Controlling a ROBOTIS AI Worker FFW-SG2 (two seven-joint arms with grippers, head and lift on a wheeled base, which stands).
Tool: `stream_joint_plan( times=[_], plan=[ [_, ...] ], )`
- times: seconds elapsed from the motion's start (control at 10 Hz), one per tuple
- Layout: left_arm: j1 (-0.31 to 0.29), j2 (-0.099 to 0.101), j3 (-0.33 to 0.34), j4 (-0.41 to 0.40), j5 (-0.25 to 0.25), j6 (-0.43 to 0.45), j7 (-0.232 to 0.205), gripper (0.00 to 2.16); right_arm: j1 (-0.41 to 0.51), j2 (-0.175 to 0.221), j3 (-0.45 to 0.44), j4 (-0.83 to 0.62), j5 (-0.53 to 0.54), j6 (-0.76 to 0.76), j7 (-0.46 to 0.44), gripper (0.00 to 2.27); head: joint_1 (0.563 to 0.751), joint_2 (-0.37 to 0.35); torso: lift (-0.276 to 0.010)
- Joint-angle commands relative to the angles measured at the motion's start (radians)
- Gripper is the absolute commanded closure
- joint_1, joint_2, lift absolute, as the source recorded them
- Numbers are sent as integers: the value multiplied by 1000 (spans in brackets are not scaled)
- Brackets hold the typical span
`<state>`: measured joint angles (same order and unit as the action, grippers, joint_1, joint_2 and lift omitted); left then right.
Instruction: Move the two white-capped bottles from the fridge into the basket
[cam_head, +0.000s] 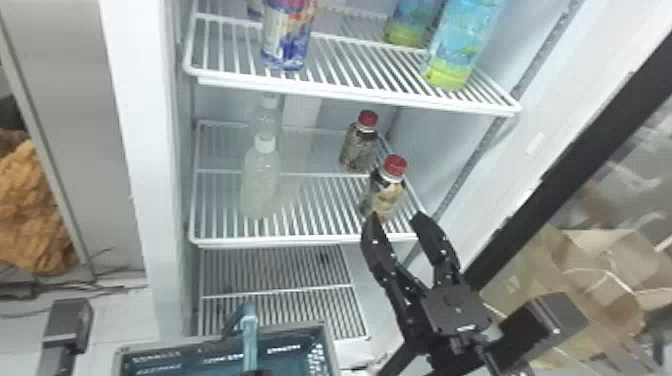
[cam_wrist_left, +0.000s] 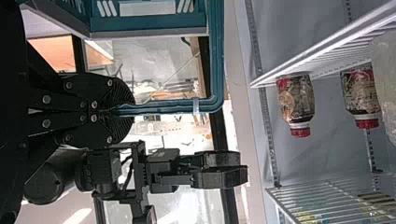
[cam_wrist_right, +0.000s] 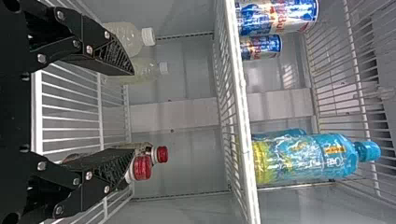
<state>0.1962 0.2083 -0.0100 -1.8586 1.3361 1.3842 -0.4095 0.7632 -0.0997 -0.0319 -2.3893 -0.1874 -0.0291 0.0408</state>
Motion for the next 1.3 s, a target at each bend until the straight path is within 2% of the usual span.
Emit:
stream_joint_plan(
  times=[0.0,0.7,1.2],
  plan=[
    [3,0,0,-1,0,0,0,1156,0,0,0,0,0,0,1,504,695,-350,-260],
    [17,-1,2,-3,0,3,2,1156,0,0,0,5,-2,2,-1,501,695,-350,-260],
    [7,-1,2,-3,-2,0,3,1156,-34,-9,22,25,-2,14,-1,498,695,-350,-260]
  ],
)
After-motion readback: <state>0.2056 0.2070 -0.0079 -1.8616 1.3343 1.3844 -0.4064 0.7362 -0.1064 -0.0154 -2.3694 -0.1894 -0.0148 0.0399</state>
